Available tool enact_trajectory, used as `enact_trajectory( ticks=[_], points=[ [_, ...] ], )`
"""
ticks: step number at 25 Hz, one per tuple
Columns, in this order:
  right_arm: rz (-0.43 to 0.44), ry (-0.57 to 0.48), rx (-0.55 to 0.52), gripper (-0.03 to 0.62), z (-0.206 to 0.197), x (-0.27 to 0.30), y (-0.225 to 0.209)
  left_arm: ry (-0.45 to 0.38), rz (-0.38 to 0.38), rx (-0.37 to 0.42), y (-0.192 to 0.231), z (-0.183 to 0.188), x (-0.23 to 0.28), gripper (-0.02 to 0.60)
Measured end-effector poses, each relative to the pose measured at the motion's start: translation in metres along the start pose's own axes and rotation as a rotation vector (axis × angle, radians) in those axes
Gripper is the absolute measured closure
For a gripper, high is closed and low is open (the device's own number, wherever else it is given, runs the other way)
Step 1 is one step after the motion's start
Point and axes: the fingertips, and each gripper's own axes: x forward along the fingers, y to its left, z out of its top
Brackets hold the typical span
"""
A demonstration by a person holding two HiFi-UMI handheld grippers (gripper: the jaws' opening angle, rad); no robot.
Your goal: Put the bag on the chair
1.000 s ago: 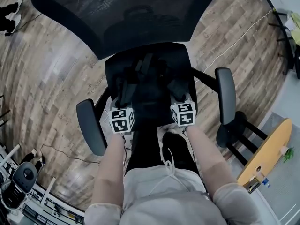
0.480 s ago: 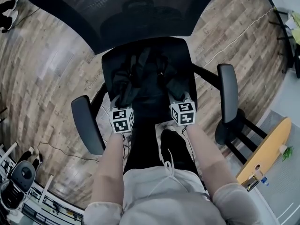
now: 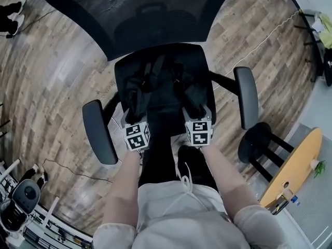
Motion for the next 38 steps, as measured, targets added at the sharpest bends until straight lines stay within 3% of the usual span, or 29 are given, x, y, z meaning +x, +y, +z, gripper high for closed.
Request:
enact_trajectory(
  ticks=[4,9,11,15,19,23,27,31,38],
  points=[
    [0.014,-0.011,0.010,0.277,-0.009,-0.028,0.008,-0.019,-0.027,0.036,-0.018,-0.008,-0.025,0.295],
    [0.016,-0.047,0.047,0.297,-0.001,-0.071,0.009,-0.057,-0.024,0.013,-0.025,-0.007,-0.069,0.302],
    [0.025,-0.066,0.044,0.333,0.008,-0.092,0.011,-0.076,-0.015,0.007,-0.030,-0.001,-0.090,0.324],
    [0.058,-0.133,0.106,0.393,0.035,-0.131,0.020,-0.108,0.011,0.072,-0.047,0.016,-0.129,0.459],
    [0.089,-0.211,0.131,0.515,0.067,-0.175,0.032,-0.225,-0.019,0.068,-0.077,0.052,-0.176,0.566],
    [0.134,-0.270,0.183,0.593,0.093,-0.218,0.045,-0.341,-0.091,0.044,-0.105,0.092,-0.222,0.574],
    [0.183,-0.346,0.167,0.595,0.120,-0.257,0.052,-0.463,-0.162,0.065,-0.124,0.131,-0.271,0.575],
    [0.252,-0.477,0.116,0.595,0.173,-0.296,0.048,-0.607,-0.230,0.103,-0.137,0.185,-0.321,0.575],
    [0.214,-0.770,-0.025,0.595,0.273,-0.389,0.039,-0.853,-0.248,0.150,-0.141,0.266,-0.417,0.575]
  ],
)
